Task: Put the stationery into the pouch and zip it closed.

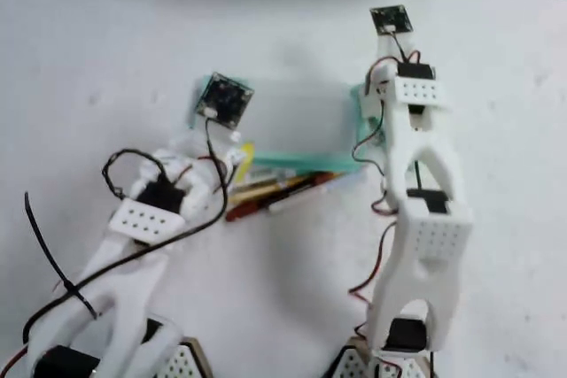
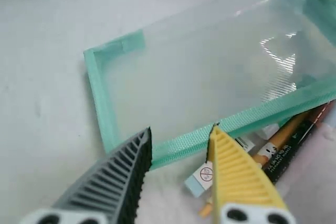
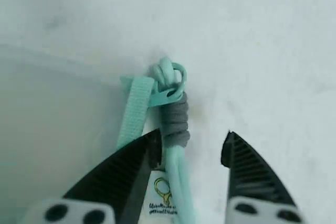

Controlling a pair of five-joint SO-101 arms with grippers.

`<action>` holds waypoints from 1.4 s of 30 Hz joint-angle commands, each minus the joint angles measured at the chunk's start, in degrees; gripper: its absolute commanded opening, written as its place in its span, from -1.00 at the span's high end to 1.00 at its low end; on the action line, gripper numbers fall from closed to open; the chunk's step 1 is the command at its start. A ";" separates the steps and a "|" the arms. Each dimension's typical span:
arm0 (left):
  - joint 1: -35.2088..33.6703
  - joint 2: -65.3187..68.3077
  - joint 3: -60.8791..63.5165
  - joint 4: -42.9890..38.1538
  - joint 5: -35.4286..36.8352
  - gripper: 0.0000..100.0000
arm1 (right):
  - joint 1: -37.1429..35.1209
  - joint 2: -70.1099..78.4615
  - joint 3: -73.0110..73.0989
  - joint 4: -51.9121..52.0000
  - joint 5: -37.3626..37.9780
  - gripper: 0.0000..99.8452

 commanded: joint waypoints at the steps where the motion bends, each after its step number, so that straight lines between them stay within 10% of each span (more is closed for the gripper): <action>1: -0.31 -2.33 -0.79 -1.67 0.53 0.61 | 0.66 4.70 -9.32 0.31 1.05 0.62; 17: -0.22 -2.33 -0.79 -1.67 0.53 0.61 | -3.21 21.05 -30.95 5.23 1.32 0.63; 22: -0.22 -2.07 -0.88 -1.67 0.53 0.61 | -2.68 23.87 -35.43 6.55 1.41 0.97; 42: -0.22 -1.98 -0.79 -1.76 0.53 0.61 | -3.03 19.38 -70.86 37.85 1.41 0.97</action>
